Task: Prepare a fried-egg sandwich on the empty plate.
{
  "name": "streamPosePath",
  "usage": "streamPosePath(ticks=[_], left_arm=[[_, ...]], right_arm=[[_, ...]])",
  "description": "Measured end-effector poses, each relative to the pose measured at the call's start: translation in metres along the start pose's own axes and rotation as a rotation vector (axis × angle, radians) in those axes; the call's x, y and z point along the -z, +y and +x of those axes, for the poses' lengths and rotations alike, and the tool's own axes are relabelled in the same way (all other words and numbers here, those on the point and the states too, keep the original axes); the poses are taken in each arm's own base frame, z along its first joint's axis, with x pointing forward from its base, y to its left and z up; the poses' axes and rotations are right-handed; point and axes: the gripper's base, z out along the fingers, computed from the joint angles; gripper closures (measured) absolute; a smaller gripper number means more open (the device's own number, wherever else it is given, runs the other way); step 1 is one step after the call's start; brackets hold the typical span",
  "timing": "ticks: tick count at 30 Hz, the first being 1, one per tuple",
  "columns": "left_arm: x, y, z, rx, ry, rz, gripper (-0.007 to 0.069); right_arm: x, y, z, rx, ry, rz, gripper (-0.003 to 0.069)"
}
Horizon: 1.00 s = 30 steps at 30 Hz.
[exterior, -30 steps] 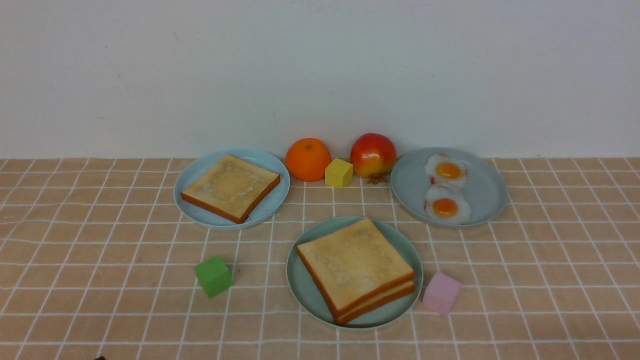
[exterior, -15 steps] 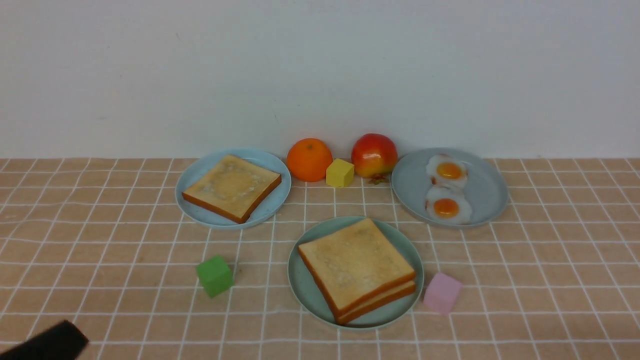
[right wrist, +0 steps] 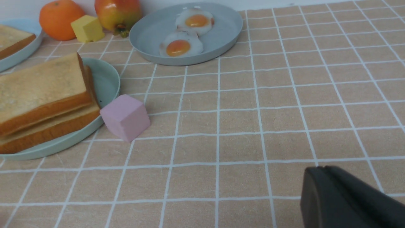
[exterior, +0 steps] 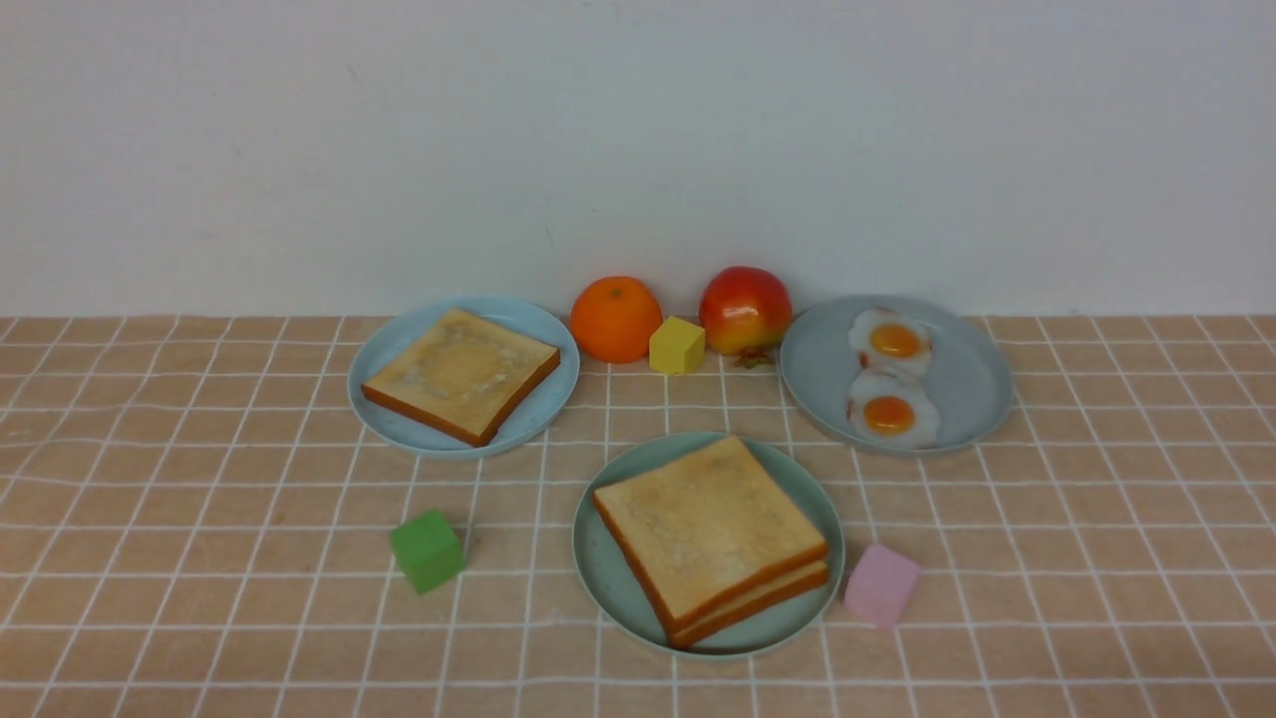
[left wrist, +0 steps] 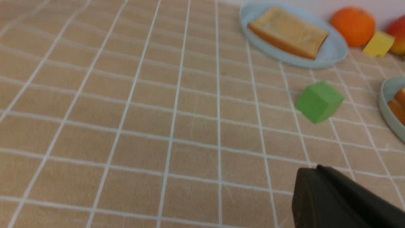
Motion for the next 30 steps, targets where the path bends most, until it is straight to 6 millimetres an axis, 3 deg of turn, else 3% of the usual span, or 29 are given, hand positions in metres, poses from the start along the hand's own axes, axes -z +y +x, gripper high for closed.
streamPosePath(ticks=[30], left_arm=[[0.0001, 0.0031, -0.0012, -0.024, -0.016, -0.047, 0.0638]], right_arm=[[0.0, 0.0, 0.0, 0.0, 0.0, 0.0, 0.0627]])
